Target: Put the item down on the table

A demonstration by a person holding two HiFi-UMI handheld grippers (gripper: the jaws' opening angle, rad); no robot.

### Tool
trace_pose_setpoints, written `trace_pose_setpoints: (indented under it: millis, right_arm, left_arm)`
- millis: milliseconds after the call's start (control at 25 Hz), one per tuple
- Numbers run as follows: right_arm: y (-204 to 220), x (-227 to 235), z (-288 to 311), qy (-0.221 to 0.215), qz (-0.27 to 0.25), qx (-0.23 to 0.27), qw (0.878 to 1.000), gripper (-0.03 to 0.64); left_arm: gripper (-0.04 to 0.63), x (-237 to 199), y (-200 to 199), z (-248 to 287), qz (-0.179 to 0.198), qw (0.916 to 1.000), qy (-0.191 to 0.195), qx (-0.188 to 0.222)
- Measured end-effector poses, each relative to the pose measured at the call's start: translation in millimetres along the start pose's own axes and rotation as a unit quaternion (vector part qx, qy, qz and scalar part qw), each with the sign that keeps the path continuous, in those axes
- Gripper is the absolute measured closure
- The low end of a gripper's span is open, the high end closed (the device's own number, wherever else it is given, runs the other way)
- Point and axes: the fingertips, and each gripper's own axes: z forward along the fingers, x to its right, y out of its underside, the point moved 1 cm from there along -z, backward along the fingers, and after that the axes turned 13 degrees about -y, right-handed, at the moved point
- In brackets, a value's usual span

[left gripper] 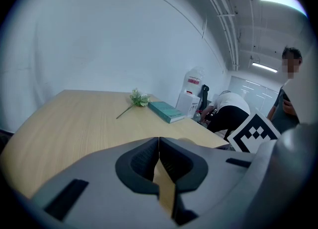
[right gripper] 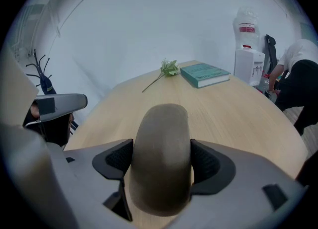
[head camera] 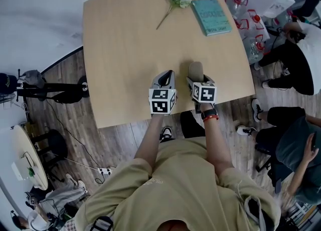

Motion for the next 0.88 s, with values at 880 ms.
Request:
trace_pose_setpoints:
  millis: [880]
  right_arm:
    - [9.2, -12.2, -12.1, 0.027, -0.009, 0.022, 0.999, 0.249]
  left_arm:
    - [0.571, -12.6, 7.1, -23.1, 0.013, 0.9999, 0.007, 0.005]
